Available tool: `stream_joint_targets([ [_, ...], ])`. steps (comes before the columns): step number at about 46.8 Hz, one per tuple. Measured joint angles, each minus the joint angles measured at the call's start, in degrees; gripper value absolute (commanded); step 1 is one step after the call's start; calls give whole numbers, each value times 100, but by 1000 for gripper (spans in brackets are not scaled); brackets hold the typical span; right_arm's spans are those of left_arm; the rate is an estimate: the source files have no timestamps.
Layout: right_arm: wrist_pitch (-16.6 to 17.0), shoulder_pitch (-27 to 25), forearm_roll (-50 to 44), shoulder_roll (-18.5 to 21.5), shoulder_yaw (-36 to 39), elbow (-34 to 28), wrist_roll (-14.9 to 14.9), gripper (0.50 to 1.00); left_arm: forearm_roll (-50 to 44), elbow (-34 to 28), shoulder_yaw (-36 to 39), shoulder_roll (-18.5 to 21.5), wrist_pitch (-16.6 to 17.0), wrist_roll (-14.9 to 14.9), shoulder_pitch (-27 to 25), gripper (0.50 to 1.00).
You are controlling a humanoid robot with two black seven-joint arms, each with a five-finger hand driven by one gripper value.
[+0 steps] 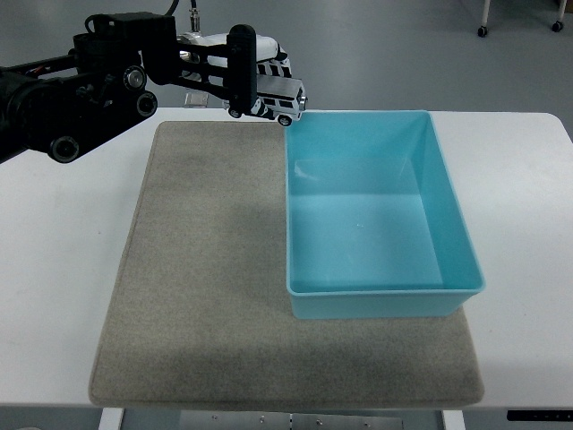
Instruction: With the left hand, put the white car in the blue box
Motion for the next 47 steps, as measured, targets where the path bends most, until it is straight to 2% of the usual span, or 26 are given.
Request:
stream_joint_targets([
  [6,0,0,-2,0,0,0,0,936,0,-101,-54,-35,7,-5,-31,500],
  [22,-2,-1,-7,0,0,0,0,936,17,-556,-67,-602,23,-15,41,500],
  [32,-2,1,-7,0,0,-3,0,936,88,-540,-58,-827,23,-11,138,500],
  [47,-2,1,-4,0,0,-2,0,936,100,-413,-23,-889,20,-14,454,500],
])
